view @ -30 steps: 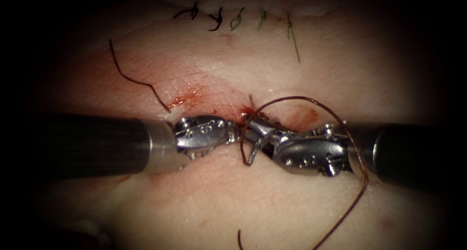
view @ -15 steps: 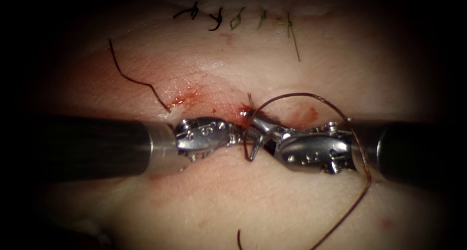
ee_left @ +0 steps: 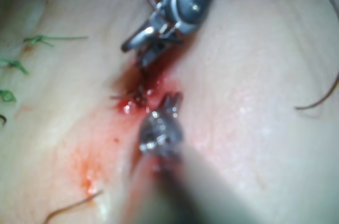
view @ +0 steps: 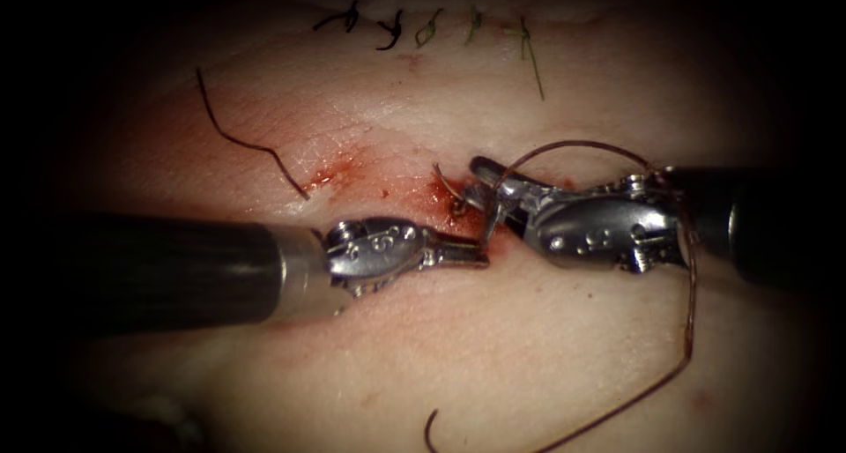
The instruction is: Wound Closure
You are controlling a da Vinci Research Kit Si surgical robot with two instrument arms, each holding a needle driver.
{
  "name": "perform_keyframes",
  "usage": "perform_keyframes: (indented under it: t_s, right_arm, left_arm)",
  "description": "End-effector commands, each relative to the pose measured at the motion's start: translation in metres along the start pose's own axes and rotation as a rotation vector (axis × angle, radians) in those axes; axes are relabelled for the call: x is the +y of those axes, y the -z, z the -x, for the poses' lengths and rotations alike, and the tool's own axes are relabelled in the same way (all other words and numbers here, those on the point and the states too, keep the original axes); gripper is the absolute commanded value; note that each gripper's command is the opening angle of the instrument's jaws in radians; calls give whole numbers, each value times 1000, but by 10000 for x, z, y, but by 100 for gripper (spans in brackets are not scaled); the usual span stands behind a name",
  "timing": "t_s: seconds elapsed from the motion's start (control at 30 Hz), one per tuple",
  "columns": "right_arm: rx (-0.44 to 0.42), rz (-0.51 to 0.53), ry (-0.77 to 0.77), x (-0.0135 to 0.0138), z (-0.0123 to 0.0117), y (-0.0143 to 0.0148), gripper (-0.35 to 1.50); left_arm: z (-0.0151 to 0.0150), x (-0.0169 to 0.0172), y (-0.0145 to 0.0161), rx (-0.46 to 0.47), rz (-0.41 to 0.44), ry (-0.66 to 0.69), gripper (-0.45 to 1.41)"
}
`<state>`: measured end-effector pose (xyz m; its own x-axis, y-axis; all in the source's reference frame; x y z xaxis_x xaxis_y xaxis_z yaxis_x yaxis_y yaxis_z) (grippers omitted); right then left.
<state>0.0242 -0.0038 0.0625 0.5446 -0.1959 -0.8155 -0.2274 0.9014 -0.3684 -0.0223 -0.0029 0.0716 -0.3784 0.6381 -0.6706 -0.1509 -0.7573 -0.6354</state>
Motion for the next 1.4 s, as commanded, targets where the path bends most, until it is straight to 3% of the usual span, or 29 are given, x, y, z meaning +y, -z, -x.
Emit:
perform_keyframes:
  t_s: [0.03, 0.33, 0.67, 1.0, 1.4]
  right_arm:
    - [5, -2, -25, -2, 10, -9, -35]
    - [22, -56, -152, 14, 28, -12, -35]
    - [22, -75, -240, 14, 43, -17, -35]
    - [10, -90, -351, 19, 47, -16, -35]
    - [5, -108, -366, 23, 37, -9, -35]
  left_arm:
    - [5, 0, -7, -4, 2, 1, 3]
    - [6, -1, -8, -8, 0, 0, 3]
    - [7, -5, -9, -8, 0, -2, 5]
    - [14, -13, -13, -19, -6, -8, 3]
    - [25, -33, -33, -24, -24, -4, 3]
